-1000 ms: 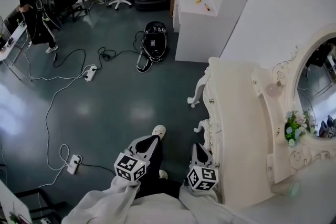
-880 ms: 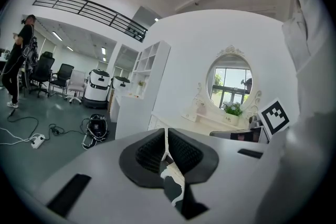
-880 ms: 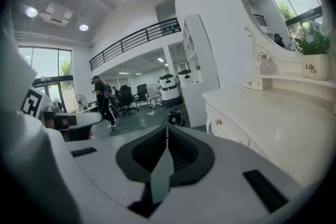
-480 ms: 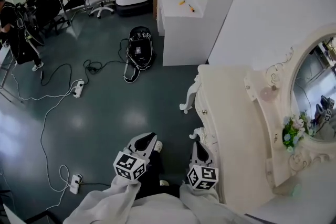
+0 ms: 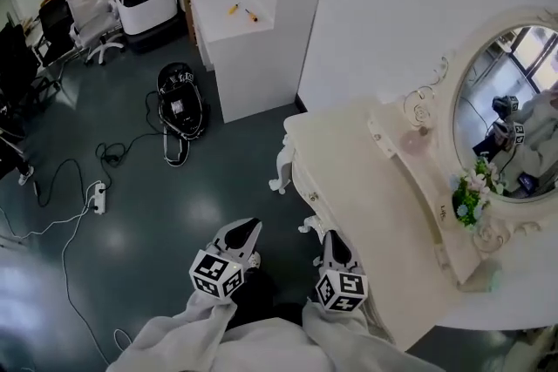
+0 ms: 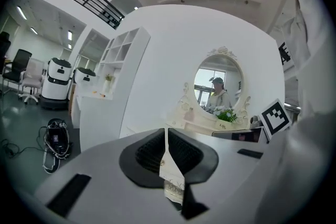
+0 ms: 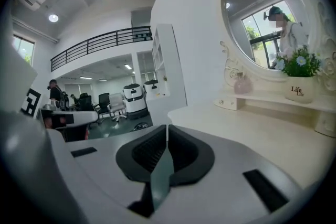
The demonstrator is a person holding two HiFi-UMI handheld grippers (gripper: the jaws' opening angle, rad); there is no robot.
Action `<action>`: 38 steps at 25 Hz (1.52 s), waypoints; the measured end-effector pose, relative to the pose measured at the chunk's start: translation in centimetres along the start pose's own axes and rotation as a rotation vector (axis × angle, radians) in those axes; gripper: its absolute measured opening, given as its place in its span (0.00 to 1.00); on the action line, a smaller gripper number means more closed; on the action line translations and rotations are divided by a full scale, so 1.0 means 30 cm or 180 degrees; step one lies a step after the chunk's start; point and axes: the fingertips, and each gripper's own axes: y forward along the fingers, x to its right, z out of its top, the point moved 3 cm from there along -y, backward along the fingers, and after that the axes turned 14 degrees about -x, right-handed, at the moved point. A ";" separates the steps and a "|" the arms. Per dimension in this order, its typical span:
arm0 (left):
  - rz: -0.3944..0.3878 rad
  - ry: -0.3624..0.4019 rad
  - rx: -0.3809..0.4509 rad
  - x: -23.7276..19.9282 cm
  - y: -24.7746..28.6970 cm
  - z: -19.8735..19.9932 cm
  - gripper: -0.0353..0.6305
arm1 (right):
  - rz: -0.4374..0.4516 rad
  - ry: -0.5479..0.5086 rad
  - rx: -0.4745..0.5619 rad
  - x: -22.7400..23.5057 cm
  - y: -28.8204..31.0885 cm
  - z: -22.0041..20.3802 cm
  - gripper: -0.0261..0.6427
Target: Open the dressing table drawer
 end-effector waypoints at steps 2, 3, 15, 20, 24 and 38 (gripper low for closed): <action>-0.0134 0.0061 -0.0029 -0.019 0.045 0.031 0.10 | -0.0130 0.0072 0.0036 0.015 0.015 0.023 0.09; -0.0200 0.0088 -0.0047 -0.028 0.065 0.043 0.10 | -0.0191 0.0107 0.0054 0.020 0.023 0.033 0.09; -0.0842 0.0360 -0.0215 -0.128 0.232 0.112 0.10 | -0.0819 0.0440 0.0205 0.025 0.064 0.046 0.09; -0.1006 0.0409 -0.0252 -0.130 0.278 0.112 0.10 | -0.1008 0.0483 0.0215 0.037 0.032 0.026 0.09; -0.1085 0.0430 -0.0300 -0.114 0.294 0.092 0.10 | -0.1122 0.0588 0.0169 0.077 0.025 0.013 0.09; -0.0983 0.0311 -0.0449 -0.179 0.437 0.133 0.10 | -0.1051 0.0563 0.0061 0.153 0.143 0.098 0.09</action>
